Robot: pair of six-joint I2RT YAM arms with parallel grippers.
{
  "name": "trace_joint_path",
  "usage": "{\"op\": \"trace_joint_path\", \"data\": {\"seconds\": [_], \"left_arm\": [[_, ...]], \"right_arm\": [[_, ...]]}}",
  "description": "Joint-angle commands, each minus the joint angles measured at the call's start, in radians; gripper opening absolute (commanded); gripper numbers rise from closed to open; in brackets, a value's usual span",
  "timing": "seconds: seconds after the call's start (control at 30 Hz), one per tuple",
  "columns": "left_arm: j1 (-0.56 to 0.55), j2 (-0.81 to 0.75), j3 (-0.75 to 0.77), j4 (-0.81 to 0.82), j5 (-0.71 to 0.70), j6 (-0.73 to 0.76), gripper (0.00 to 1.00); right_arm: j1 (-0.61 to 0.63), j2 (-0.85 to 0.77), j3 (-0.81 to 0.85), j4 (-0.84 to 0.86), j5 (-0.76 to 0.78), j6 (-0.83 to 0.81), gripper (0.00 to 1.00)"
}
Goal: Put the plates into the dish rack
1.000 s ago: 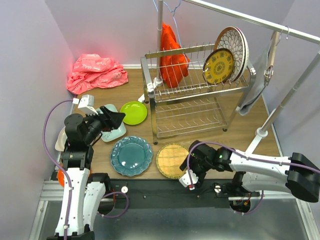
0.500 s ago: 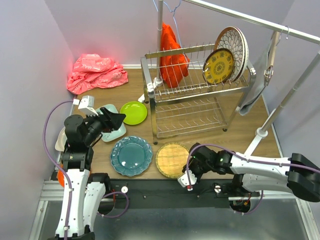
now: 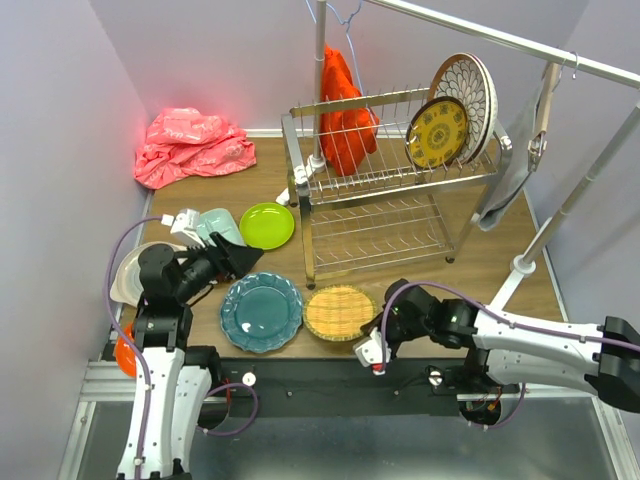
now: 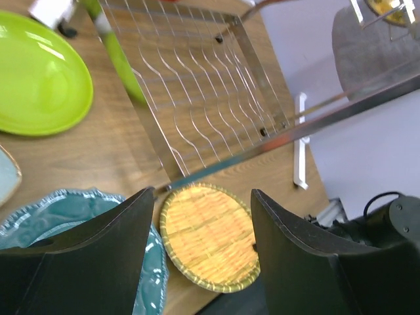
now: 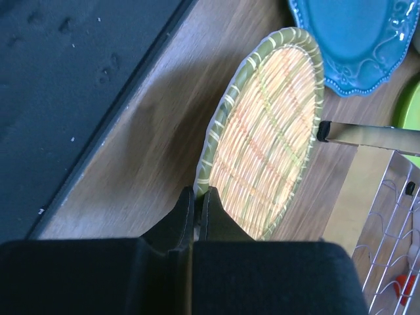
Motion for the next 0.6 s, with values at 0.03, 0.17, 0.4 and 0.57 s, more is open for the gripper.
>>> {"op": "trace_joint_path", "data": {"seconds": [0.03,0.17,0.4,0.57], "left_arm": [[0.006,-0.044,-0.089,0.027,0.170,-0.135,0.70],[0.006,-0.060,-0.129,-0.013,0.215,-0.201,0.70],[0.006,-0.031,-0.111,-0.196,0.238,-0.208,0.70],[-0.005,0.028,-0.079,-0.345,0.181,-0.166,0.70]], "right_arm": [[0.009,-0.038,0.086,-0.090,-0.077,0.123,0.01],[0.009,-0.045,0.142,-0.089,-0.076,0.178,0.01],[0.009,-0.071,0.224,-0.063,-0.062,0.247,0.01],[0.009,-0.071,0.256,-0.043,-0.054,0.273,0.01]]}}
